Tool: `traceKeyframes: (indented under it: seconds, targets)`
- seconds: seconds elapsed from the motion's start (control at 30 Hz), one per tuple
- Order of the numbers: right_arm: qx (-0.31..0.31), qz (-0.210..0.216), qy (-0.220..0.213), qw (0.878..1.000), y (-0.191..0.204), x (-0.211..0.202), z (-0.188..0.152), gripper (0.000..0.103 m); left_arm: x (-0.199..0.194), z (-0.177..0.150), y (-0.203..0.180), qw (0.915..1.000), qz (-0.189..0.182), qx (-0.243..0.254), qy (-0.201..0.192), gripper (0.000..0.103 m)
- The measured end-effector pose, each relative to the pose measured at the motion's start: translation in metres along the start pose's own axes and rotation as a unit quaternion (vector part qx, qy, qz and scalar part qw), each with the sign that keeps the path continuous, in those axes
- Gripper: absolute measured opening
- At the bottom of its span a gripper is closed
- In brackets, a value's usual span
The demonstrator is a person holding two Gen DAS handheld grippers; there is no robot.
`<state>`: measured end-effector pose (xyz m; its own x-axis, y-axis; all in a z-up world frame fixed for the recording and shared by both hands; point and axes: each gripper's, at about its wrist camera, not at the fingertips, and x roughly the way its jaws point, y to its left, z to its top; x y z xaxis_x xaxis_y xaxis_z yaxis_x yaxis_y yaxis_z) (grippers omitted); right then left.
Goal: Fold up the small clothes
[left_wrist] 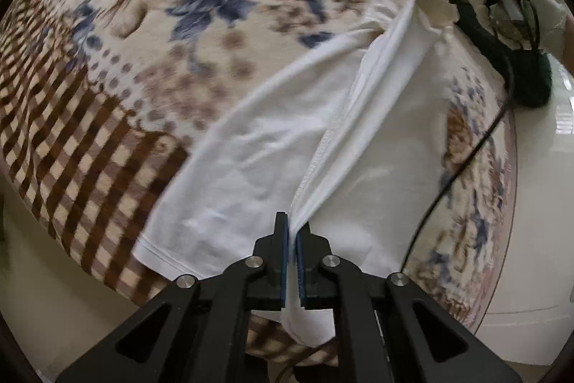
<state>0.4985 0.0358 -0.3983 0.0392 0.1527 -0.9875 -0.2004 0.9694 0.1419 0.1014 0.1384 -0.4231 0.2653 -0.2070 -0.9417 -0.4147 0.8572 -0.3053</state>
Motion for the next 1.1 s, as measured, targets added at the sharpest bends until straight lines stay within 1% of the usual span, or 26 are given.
traceKeyframes:
  seconds: [0.1,0.23,0.3,0.33,0.37,0.4,0.47,0.5,0.53,0.57,0.6,0.63,0.67,0.7,0.73,0.83,0.87,0.9,0.97,1.0,1.03,1.1]
  targets:
    - [-0.005,-0.019,0.007,1.0,0.018,0.015,0.002,0.003,0.007,0.003,0.02,0.9999,0.002,-0.013,0.007,0.002]
    - [-0.001,-0.04,0.016,0.999,0.029,0.034,0.005,0.003,0.02,0.007,0.042,0.9995,0.01,-0.024,0.017,0.003]
    - [-0.005,-0.052,0.02,0.998,0.033,0.041,0.006,0.003,0.029,0.009,0.052,0.999,0.021,-0.028,0.027,0.003]
    - [-0.006,-0.057,0.021,0.998,0.034,0.044,0.006,0.003,0.034,0.01,0.058,0.9987,0.02,-0.031,0.035,0.003]
    - [-0.003,-0.054,0.026,0.998,0.033,0.046,0.006,0.003,0.038,0.012,0.066,0.9981,0.009,-0.038,0.048,0.005]
    - [0.002,-0.042,0.042,0.998,0.031,0.049,0.007,0.003,0.04,0.013,0.074,0.9968,-0.008,-0.052,0.06,0.007]
    - [0.014,-0.012,0.062,0.998,0.025,0.046,0.009,0.009,0.033,0.014,0.085,0.9942,-0.034,-0.075,0.07,0.008]
    - [0.022,0.018,0.067,0.997,0.02,0.039,0.009,0.017,0.024,0.016,0.089,0.9934,-0.038,-0.08,0.073,0.015]
    - [0.032,0.049,0.064,0.996,0.011,0.025,0.008,0.03,0.017,0.018,0.09,0.994,-0.03,-0.078,0.071,0.021]
    - [0.04,0.064,0.052,0.996,0.003,0.01,0.006,0.04,0.008,0.021,0.09,0.9949,-0.029,-0.073,0.064,0.027]
    - [0.047,0.075,0.038,0.995,-0.006,-0.004,0.004,0.057,-0.001,0.027,0.089,0.9955,-0.034,-0.069,0.055,0.032]
    - [0.054,0.081,0.017,0.995,-0.021,-0.024,-0.001,0.065,-0.009,0.038,0.086,0.9959,-0.037,-0.068,0.047,0.036]
    - [0.059,0.077,0.005,0.995,-0.033,-0.036,-0.005,0.065,-0.016,0.05,0.082,0.9961,-0.045,-0.066,0.037,0.043]
    - [0.066,0.069,-0.007,0.995,-0.047,-0.046,-0.008,0.065,-0.023,0.069,0.073,0.9958,-0.065,-0.06,0.022,0.049]
    - [0.078,0.064,-0.016,0.995,-0.063,-0.055,-0.012,0.065,-0.024,0.085,0.065,0.9954,-0.078,-0.055,0.014,0.052]
    - [0.11,0.056,-0.026,0.992,-0.105,-0.058,-0.017,0.065,-0.019,0.148,0.024,0.9936,-0.109,-0.026,-0.013,0.053]
    - [0.121,0.058,-0.029,0.99,-0.12,-0.055,-0.018,0.065,-0.013,0.17,0.007,0.9936,-0.11,-0.012,-0.021,0.053]
    - [0.131,0.06,-0.031,0.989,-0.13,-0.05,-0.018,0.065,-0.004,0.198,-0.018,0.9928,-0.114,0.01,-0.034,0.053]
    - [0.158,0.073,-0.034,0.984,-0.155,-0.034,-0.017,0.065,0.016,0.239,-0.061,0.992,-0.108,0.049,-0.044,0.053]
    - [0.169,0.082,-0.033,0.982,-0.164,-0.026,-0.015,0.065,0.032,0.264,-0.092,0.9902,-0.103,0.083,-0.046,0.053]
    - [0.177,0.093,-0.033,0.979,-0.173,-0.016,-0.012,0.065,0.042,0.277,-0.112,0.9886,-0.1,0.103,-0.044,0.053]
    - [0.185,0.103,-0.034,0.977,-0.186,-0.001,-0.007,0.065,0.074,0.31,-0.167,0.9832,-0.071,0.162,-0.045,0.053]
